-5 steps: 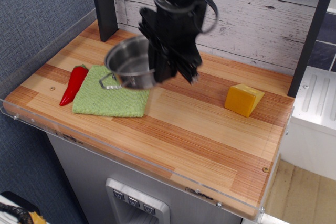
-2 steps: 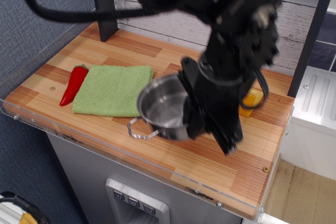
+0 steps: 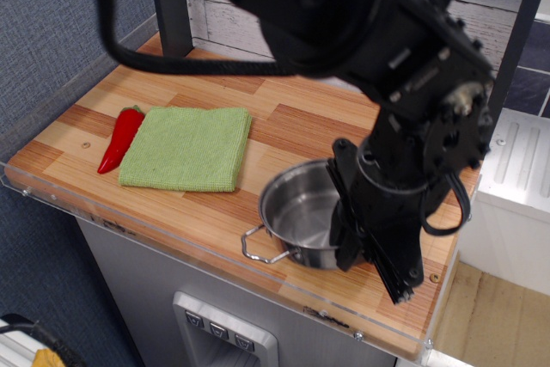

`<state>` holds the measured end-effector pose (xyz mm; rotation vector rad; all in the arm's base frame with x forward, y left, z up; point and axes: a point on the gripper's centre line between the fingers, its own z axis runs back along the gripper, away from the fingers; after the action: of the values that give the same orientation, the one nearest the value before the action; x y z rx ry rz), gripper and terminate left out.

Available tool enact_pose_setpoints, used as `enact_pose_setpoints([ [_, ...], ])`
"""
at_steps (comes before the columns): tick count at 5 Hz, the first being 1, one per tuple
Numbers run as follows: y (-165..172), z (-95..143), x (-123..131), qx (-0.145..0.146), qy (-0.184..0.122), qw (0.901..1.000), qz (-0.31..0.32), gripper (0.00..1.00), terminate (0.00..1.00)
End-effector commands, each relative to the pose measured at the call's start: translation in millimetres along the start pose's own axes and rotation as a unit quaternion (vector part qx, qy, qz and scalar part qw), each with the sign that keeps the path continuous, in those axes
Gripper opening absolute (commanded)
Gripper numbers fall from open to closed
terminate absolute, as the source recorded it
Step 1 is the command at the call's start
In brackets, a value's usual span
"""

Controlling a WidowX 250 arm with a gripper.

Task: Place the silver pot on the front right corner of the table with the butter cube in front of it.

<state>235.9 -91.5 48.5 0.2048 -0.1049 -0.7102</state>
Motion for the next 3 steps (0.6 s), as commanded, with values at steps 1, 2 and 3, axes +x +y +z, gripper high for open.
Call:
enact_pose_setpoints([
  [1, 2, -5, -3, 0.001, 0.006, 0.9999, -0.014, 0.00, 0.00],
  [2, 4, -11, -10, -0.002, 0.011, 0.9999, -0.013, 0.00, 0.00],
  [3, 7, -15, -16, -0.007, 0.018, 0.9998, -0.006, 1.00, 0.00],
])
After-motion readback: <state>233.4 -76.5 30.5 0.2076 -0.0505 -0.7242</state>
